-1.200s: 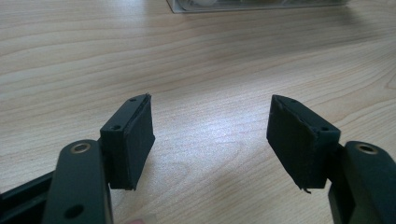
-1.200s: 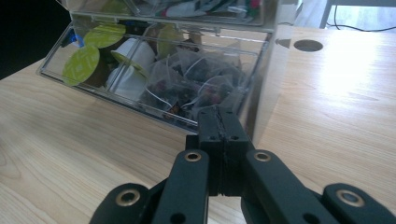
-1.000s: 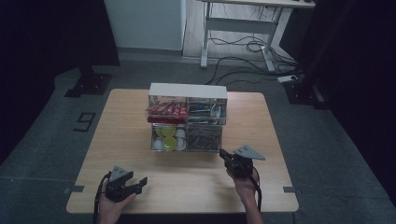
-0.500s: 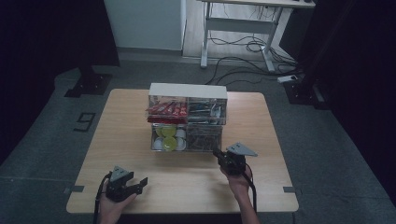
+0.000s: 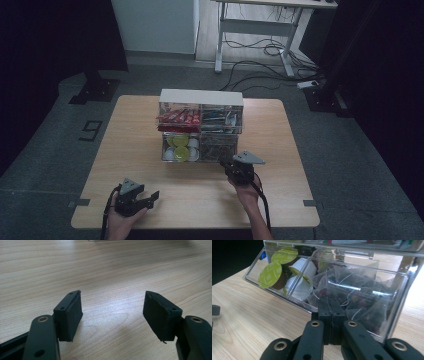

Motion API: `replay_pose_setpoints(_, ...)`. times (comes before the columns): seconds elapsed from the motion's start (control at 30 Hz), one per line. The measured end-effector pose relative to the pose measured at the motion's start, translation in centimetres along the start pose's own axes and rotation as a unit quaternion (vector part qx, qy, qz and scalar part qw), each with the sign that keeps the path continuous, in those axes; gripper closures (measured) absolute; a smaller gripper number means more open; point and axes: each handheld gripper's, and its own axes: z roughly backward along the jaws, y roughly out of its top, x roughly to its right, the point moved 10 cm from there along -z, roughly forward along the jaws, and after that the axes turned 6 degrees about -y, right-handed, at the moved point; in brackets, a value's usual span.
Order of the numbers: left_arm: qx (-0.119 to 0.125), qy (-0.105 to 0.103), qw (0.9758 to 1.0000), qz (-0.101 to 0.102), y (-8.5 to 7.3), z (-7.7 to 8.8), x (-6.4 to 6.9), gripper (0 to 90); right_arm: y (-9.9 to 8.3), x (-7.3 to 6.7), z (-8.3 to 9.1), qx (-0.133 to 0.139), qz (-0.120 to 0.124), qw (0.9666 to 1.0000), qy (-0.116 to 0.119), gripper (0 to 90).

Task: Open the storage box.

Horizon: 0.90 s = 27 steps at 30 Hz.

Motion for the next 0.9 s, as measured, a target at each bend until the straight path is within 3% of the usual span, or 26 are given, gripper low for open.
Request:
replay_pose_setpoints(0.37,-0.004,-0.004,1.0,-0.003,-0.1,-0.2,0.3,31.8,-0.2,-0.8,-0.5,0.0,-0.003,1.0,0.009,89.3)
replay_pose_setpoints(0.9,-0.005,-0.006,0.9999,-0.007,-0.2,-0.3,0.5,31.7,-1.9,-1.9,-1.1,-0.022,0.008,0.9995,0.02,89.2)
